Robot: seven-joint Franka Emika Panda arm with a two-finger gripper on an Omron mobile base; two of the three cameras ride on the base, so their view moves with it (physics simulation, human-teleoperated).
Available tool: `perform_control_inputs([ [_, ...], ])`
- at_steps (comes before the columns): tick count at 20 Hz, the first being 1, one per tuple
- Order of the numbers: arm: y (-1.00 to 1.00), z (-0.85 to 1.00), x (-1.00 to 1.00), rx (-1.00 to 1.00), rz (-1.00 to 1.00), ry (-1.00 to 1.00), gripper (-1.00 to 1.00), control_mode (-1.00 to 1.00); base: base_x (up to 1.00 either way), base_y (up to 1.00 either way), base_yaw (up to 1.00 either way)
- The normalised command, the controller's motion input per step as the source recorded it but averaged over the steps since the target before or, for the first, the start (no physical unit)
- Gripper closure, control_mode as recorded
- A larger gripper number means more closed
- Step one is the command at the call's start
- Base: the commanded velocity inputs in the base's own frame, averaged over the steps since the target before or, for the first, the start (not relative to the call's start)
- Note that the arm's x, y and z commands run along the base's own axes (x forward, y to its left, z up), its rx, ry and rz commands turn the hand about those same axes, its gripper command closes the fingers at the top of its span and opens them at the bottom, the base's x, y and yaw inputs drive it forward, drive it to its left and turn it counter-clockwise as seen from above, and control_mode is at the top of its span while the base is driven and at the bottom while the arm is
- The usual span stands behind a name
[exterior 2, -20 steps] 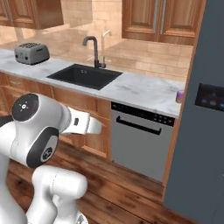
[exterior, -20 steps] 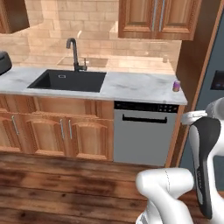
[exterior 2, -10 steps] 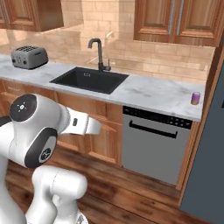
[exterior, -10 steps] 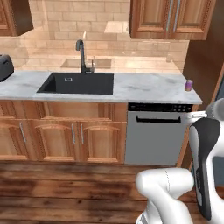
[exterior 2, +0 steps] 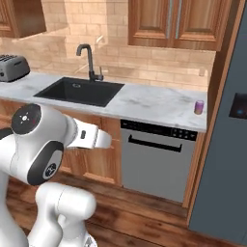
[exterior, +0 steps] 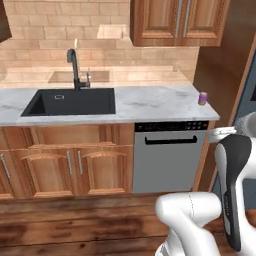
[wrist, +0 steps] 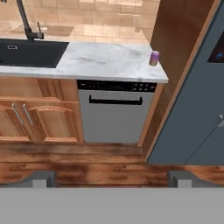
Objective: Four empty soda cans are scattered around the kitchen. Gather all the cans and cluster them next to the stove for recycling.
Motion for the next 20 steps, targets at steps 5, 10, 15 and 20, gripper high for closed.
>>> perform_control_inputs([
  [5, 0.0, 0.0, 0.0, 0.0, 0.0, 0.0, -1.0, 1.0, 0.51, 0.04, -0.26],
  [10, 0.0, 0.0, 0.0, 0.0, 0.0, 0.0, -1.0, 1.0, 0.52, 0.2, -0.25],
  [15, 0.0, 0.0, 0.0, 0.0, 0.0, 0.0, -1.0, 1.0, 0.49, 0.25, -0.27],
  [20, 0.0, 0.0, 0.0, 0.0, 0.0, 0.0, -1.0, 1.0, 0.28, 0.45, -0.25],
])
